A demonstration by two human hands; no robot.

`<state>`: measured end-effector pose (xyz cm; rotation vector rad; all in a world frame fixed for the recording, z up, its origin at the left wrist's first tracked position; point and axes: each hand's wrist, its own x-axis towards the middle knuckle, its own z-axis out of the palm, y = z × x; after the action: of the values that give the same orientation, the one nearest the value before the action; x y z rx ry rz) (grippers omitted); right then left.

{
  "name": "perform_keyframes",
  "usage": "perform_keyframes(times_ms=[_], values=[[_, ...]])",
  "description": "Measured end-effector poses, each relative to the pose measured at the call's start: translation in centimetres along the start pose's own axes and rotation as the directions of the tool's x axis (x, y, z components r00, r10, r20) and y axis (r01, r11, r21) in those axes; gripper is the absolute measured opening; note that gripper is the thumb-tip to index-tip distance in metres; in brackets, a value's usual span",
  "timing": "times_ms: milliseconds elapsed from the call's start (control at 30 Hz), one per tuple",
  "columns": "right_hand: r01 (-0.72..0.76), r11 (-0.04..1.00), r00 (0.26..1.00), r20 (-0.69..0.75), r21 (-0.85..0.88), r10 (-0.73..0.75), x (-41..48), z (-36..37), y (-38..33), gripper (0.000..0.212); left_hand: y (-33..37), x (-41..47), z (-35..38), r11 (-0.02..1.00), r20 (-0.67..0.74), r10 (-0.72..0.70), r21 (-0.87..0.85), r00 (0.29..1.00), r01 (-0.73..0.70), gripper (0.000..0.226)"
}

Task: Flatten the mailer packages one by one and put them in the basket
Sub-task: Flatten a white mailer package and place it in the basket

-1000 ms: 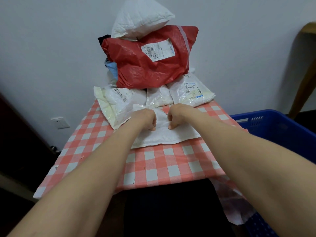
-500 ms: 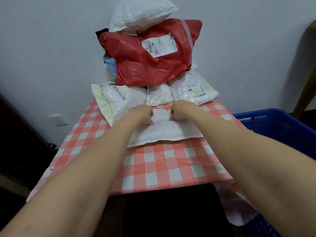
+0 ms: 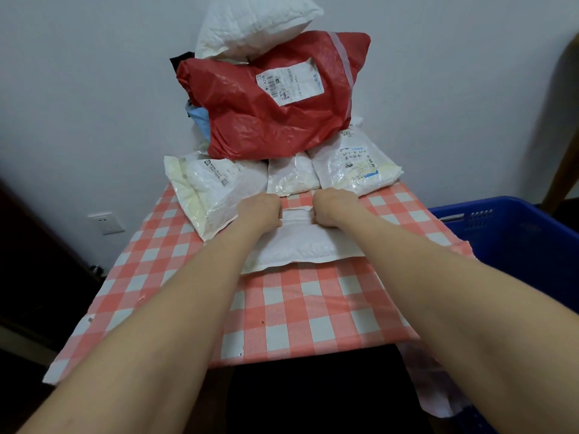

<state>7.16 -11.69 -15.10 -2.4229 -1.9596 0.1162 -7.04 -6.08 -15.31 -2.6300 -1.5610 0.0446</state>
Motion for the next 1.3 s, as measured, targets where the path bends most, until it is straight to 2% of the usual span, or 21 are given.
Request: perform_keyframes(times_ms=[100,200,300,367,433,567,733,933,1033,1133,1200,1300], values=[[0.019,1.000,1.000,0.005,-0.011,-0.019,0.0,-0.6,-0.1,0.036,-0.5,-0.2,-0.4,0.995,-0.039,-0.029,-0.099,0.999,0.025,0.012],[0.016,0.999,1.000,-0.024,0.043,-0.015,0.5,-1.7,0.3,0.043,-1.1,0.3,-1.3,0.985,-0.094,-0.073,-0.165,0.993,0.057,0.026],[0.033,0.999,0.999,0.022,0.039,-0.034,0.8,-1.7,0.4,0.053,-1.3,0.8,-1.6,0.995,-0.003,-0.063,-0.082,0.998,0.062,0.043],[0.025,0.999,0.998,0.051,0.032,-0.026,1.0,-1.0,0.4,0.053,-1.0,1.2,-0.8,0.998,0.093,-0.036,-0.043,0.995,0.040,0.042],[0.018,0.999,0.999,0.041,0.026,-0.019,1.2,-0.3,0.4,0.050,-0.8,1.5,0.2,0.998,0.122,-0.032,-0.045,0.992,0.037,0.036],[0.015,1.000,1.000,0.015,0.010,-0.016,1.6,-0.1,0.4,0.043,-0.8,2.0,0.8,0.993,0.079,-0.066,-0.089,0.995,0.073,0.029],[0.014,1.000,0.999,-0.043,0.002,-0.014,1.8,0.2,0.8,0.040,-0.5,2.3,1.2,0.993,0.028,-0.090,-0.072,0.996,0.091,0.021],[0.024,1.000,0.996,-0.087,-0.015,-0.025,1.9,0.5,0.4,0.035,-0.4,1.8,1.4,0.997,-0.034,-0.080,-0.013,0.996,0.079,0.021],[0.025,1.000,0.996,-0.085,-0.001,-0.025,1.8,0.4,0.4,0.034,-0.4,1.0,1.6,0.997,-0.073,-0.078,-0.010,0.994,0.078,0.024],[0.011,0.994,0.998,-0.068,0.107,-0.003,1.3,0.3,0.3,0.039,-0.4,0.2,1.6,0.996,-0.158,-0.066,-0.075,0.985,0.055,0.033],[0.019,0.991,0.992,-0.123,0.136,-0.002,0.6,0.2,0.2,0.046,-0.6,-0.3,1.4,0.993,-0.237,-0.052,-0.119,0.970,0.025,0.043],[0.045,0.983,0.994,-0.107,0.176,-0.027,-0.5,-0.1,-0.2,0.052,-0.8,-0.6,0.8,0.987,-0.216,-0.028,-0.158,0.976,-0.006,0.050]])
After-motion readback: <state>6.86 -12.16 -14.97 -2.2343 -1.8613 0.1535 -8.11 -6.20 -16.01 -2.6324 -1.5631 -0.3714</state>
